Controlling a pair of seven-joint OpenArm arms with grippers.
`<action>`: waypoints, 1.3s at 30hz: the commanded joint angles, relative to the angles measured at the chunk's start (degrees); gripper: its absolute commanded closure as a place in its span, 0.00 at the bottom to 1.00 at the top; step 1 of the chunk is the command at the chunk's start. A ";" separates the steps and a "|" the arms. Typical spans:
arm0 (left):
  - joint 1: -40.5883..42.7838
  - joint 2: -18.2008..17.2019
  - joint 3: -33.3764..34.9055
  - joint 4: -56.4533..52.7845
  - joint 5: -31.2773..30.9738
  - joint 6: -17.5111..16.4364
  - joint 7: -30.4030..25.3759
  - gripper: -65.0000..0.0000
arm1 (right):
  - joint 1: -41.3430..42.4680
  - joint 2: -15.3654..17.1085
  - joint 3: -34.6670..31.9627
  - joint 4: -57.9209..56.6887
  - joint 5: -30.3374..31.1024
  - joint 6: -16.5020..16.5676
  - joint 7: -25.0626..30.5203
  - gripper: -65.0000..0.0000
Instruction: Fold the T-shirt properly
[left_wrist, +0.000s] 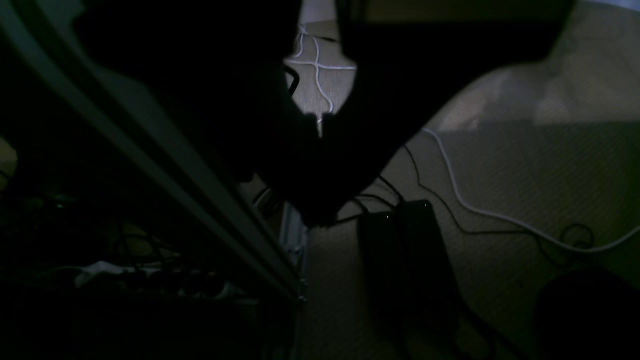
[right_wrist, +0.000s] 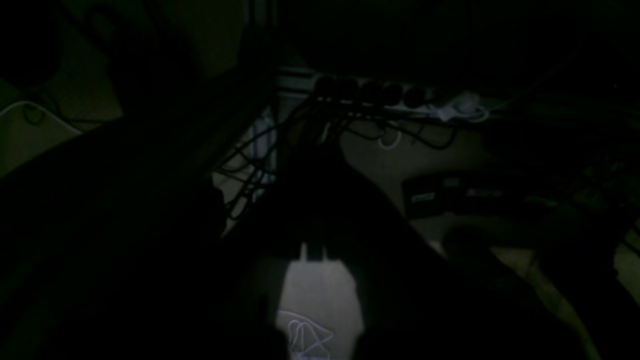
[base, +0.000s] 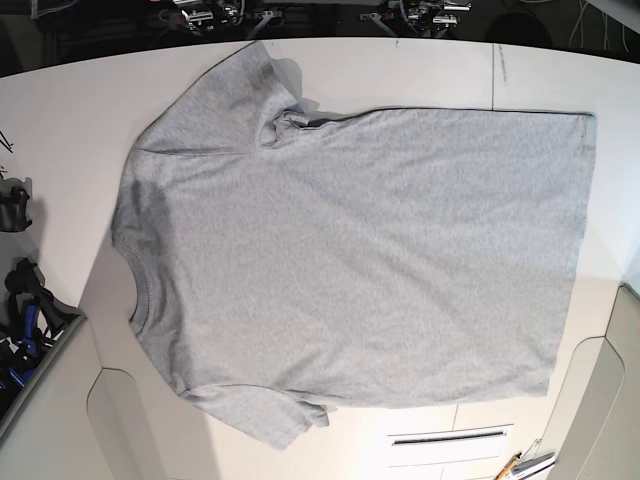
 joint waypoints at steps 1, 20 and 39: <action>-0.24 0.28 -0.04 0.33 -0.17 -0.39 -0.52 1.00 | 0.46 0.26 0.15 0.37 -0.13 -0.17 0.59 1.00; -0.22 0.28 -0.04 0.33 -0.17 -0.42 -0.52 1.00 | 0.44 0.28 0.15 0.37 -0.13 -0.17 0.59 1.00; 3.96 -2.62 -0.04 1.60 -6.32 -0.39 -0.79 1.00 | -3.23 1.46 0.15 0.96 -0.15 -0.24 0.83 1.00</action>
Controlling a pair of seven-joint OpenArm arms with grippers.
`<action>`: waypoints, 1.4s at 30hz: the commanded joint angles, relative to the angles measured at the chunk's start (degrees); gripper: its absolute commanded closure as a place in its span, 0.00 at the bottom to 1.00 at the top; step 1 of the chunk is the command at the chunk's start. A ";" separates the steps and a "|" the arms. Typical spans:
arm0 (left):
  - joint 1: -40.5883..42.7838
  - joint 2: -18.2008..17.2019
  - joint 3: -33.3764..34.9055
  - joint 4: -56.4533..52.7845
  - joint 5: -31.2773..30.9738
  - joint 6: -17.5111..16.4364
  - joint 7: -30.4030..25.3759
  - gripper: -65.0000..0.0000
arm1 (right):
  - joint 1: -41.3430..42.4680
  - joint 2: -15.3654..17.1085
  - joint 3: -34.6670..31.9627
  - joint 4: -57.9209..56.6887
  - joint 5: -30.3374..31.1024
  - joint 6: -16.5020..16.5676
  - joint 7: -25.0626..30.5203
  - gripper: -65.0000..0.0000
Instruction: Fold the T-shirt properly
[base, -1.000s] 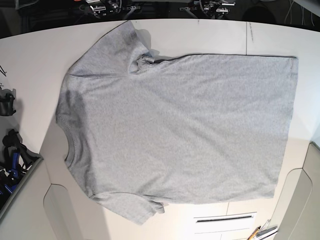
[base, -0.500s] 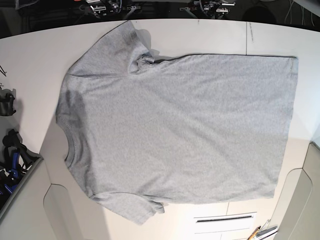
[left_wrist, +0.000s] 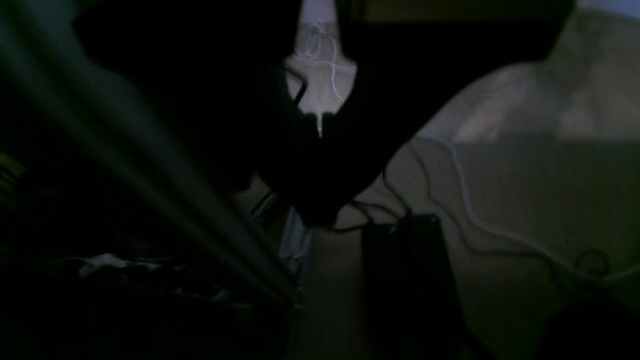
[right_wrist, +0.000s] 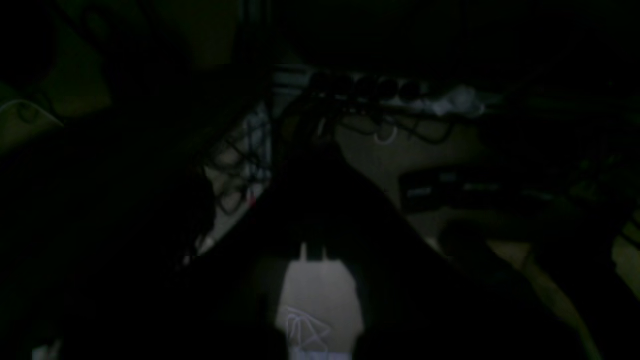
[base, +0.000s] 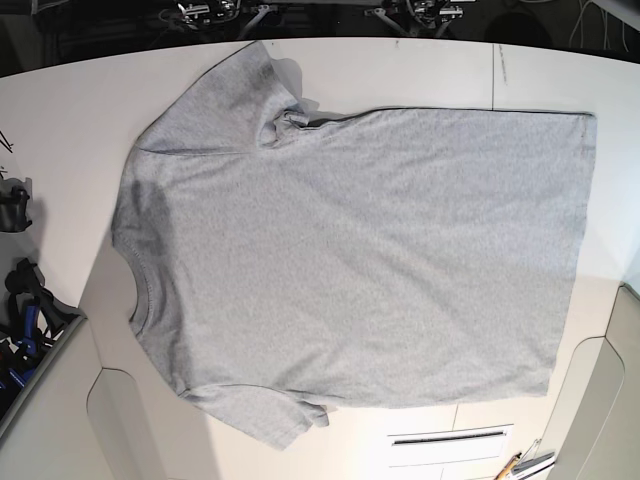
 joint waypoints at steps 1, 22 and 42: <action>1.16 -1.11 -0.04 1.25 -0.68 -0.02 -0.37 1.00 | -0.94 0.59 0.11 0.96 -0.13 -0.20 0.50 1.00; 38.49 -9.18 -0.04 43.65 -8.37 -18.43 -3.52 1.00 | -34.21 7.98 0.11 45.24 -0.11 -0.39 0.50 1.00; 60.70 -16.63 -20.41 86.84 -31.01 -31.16 17.22 1.00 | -61.44 15.15 13.27 105.50 13.53 2.34 -2.86 1.00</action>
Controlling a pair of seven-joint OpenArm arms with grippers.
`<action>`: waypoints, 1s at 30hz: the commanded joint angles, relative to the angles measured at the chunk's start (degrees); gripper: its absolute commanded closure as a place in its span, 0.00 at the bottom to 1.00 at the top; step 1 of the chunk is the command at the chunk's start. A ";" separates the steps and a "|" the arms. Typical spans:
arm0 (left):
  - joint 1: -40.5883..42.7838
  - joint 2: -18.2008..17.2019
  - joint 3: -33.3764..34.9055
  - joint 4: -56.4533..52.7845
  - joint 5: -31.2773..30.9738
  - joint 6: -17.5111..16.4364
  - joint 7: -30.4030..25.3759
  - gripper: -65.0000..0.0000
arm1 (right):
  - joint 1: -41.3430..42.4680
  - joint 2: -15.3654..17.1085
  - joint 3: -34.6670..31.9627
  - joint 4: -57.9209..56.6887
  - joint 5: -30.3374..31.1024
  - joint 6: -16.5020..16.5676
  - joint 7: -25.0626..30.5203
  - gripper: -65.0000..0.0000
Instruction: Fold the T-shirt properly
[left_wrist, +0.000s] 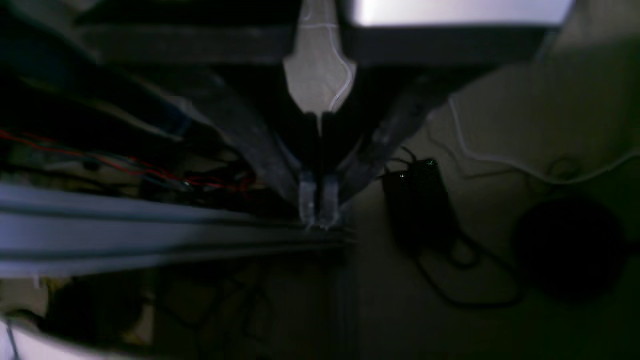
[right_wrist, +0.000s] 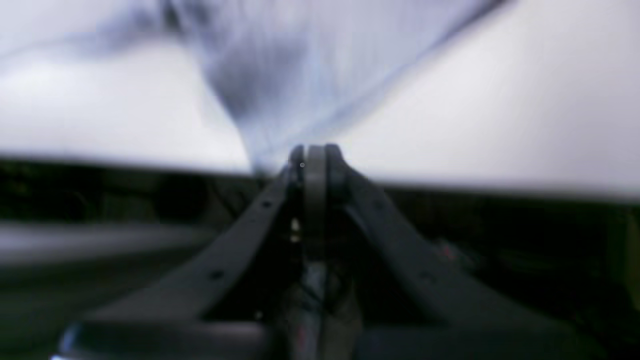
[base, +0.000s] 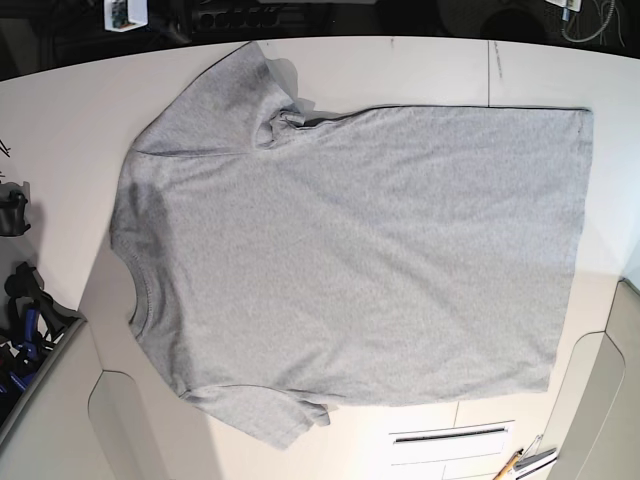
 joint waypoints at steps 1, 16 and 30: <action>1.25 -0.31 -2.01 1.07 -2.49 -0.71 0.11 1.00 | -0.81 -0.31 2.12 2.75 2.56 1.90 0.90 1.00; -0.50 -5.86 -10.67 1.11 -10.32 -0.71 1.79 1.00 | 17.97 -13.46 34.29 -5.51 41.35 21.97 -10.84 1.00; -3.67 -5.92 -10.67 1.11 -15.89 -0.71 9.57 1.00 | 30.60 -13.46 38.66 -21.75 34.18 15.45 -10.86 0.52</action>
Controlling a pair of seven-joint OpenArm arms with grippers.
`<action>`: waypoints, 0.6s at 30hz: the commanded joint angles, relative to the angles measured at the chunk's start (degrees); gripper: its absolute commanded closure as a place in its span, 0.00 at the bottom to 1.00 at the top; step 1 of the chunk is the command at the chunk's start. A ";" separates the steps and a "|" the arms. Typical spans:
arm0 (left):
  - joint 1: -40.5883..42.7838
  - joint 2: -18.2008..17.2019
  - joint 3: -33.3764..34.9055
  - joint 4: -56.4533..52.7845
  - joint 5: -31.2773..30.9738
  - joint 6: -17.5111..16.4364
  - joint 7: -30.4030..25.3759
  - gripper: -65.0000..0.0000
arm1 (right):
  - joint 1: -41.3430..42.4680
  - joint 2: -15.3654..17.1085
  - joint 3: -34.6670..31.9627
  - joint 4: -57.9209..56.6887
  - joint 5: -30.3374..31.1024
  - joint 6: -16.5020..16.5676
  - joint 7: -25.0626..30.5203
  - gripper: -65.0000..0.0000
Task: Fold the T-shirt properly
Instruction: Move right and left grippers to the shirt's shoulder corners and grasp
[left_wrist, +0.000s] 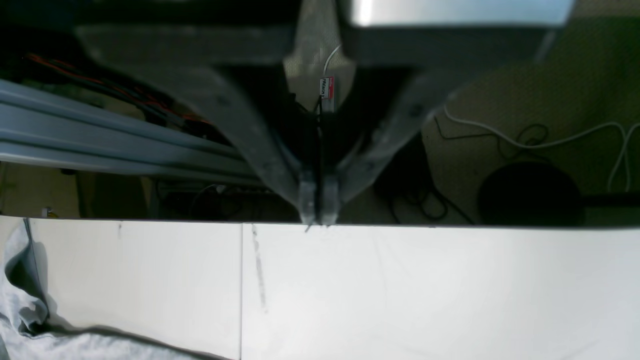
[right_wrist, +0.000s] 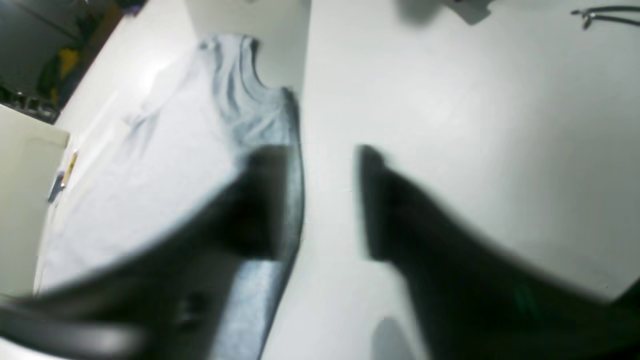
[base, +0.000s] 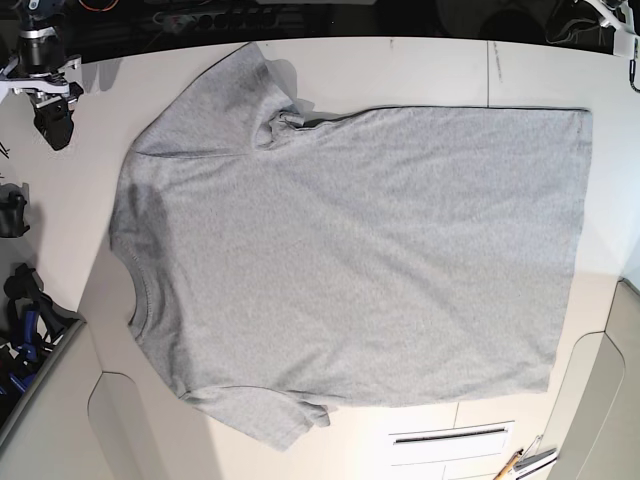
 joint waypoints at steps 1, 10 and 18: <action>0.81 -0.50 -0.55 0.63 -0.96 -0.56 -0.22 1.00 | -0.11 0.48 0.39 0.92 0.48 0.85 1.29 0.47; 0.81 -3.28 -0.55 0.63 -2.29 -0.56 -0.20 1.00 | 1.75 -0.61 -3.23 0.72 -2.32 -1.31 -2.99 0.46; 0.81 -4.09 -0.55 0.66 -3.96 -0.56 1.55 1.00 | 6.47 -3.85 -11.10 -2.14 -8.11 -5.60 -5.49 0.46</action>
